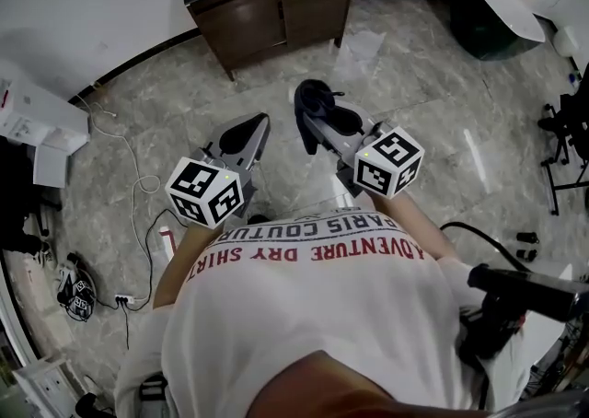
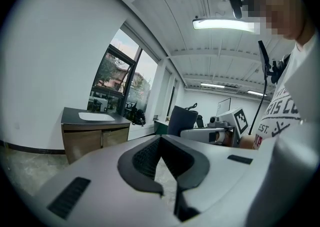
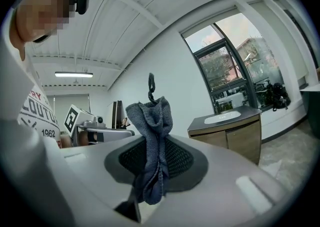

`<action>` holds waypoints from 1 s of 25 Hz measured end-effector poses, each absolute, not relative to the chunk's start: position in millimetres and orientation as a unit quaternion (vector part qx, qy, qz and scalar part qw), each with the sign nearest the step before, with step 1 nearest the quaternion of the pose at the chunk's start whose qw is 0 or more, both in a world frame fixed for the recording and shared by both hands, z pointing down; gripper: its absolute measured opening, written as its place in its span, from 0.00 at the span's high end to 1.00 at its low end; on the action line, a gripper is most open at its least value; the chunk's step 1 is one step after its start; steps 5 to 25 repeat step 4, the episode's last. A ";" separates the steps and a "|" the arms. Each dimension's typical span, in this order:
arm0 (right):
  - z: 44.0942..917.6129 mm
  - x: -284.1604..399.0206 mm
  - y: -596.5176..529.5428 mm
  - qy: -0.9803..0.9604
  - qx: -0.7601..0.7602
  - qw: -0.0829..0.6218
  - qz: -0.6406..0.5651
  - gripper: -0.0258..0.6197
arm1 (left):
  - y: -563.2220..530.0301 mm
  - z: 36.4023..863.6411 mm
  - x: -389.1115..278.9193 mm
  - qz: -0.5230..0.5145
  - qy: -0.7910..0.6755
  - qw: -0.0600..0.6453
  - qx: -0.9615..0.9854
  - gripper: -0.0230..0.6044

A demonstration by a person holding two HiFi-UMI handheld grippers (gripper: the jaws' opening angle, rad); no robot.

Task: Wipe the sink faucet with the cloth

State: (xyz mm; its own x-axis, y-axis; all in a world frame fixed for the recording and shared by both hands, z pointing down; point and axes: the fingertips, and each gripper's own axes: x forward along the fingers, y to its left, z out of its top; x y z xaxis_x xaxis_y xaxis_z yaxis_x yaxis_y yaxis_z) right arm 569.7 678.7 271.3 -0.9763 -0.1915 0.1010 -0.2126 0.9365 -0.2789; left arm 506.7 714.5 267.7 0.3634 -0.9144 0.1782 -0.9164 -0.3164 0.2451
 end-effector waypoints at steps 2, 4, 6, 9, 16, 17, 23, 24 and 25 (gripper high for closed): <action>269.7 570.1 678.3 -0.983 0.103 0.036 0.147 0.84 | 714.3 266.5 508.6 0.003 -0.563 0.152 0.812 0.96; 266.9 569.5 678.3 -0.983 0.101 0.036 0.148 0.84 | 714.3 264.5 510.0 0.003 -0.563 0.151 0.813 0.96; 266.9 569.5 678.3 -0.983 0.101 0.036 0.148 0.84 | 714.3 264.5 510.0 0.003 -0.563 0.151 0.813 0.96; 266.9 569.5 678.3 -0.983 0.101 0.036 0.148 0.84 | 714.3 264.5 510.0 0.003 -0.563 0.151 0.813 0.96; 266.9 569.5 678.3 -0.983 0.101 0.036 0.148 0.84 | 714.3 264.5 510.0 0.003 -0.563 0.151 0.813 0.96; 266.9 569.5 678.3 -0.983 0.101 0.036 0.148 0.84 | 714.3 264.5 510.0 0.003 -0.563 0.151 0.813 0.96; 266.9 569.5 678.3 -0.983 0.101 0.036 0.148 0.84 | 714.3 264.5 510.0 0.003 -0.563 0.151 0.813 0.96; 266.9 569.5 678.3 -0.983 0.101 0.036 0.148 0.84 | 714.3 264.5 510.0 0.003 -0.563 0.151 0.813 0.96; 266.9 569.5 678.3 -0.983 0.101 0.036 0.148 0.84 | 714.3 264.5 510.0 0.003 -0.563 0.151 0.813 0.96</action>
